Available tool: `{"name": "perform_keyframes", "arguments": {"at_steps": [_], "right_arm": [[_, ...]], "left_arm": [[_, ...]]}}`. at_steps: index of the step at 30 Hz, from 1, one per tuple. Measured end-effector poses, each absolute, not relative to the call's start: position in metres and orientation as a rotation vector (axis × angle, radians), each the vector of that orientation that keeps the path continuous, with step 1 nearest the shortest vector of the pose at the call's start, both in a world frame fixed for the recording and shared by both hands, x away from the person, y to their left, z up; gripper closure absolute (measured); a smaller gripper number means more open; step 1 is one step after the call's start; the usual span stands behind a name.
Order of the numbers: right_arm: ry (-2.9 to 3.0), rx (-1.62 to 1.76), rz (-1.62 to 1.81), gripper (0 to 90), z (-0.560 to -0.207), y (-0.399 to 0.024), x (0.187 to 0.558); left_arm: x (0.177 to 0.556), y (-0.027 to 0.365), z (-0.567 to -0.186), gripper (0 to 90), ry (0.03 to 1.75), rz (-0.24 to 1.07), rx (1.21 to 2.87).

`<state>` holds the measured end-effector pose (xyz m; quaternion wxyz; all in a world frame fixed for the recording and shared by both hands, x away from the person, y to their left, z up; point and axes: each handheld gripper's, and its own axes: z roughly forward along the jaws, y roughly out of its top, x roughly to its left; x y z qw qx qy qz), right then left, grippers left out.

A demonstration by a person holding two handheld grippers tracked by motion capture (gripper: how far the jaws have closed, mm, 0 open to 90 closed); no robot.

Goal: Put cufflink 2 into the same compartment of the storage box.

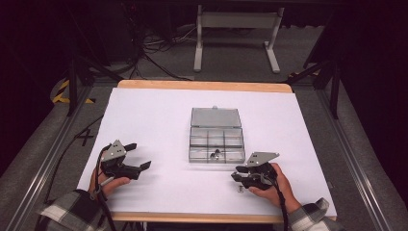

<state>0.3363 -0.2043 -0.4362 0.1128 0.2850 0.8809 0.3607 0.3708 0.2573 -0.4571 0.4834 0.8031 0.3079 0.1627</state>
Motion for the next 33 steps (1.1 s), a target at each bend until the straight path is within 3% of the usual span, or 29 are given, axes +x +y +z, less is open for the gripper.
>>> {"name": "perform_keyframes", "arguments": {"at_steps": [6,11,33], "right_arm": [[2.587,0.872,1.042,67.9,-0.440,-0.204,0.340],[2.590,0.848,1.026,76.9,-0.440,-0.204,0.339],[2.546,0.827,1.068,77.4,-0.429,-0.210,0.332]], "left_arm": [[0.371,0.258,-0.457,10.1,0.745,0.391,1.951],[0.369,0.257,-0.457,10.2,0.746,0.407,1.952],[0.370,0.256,-0.457,10.1,0.743,0.404,1.969]]}}
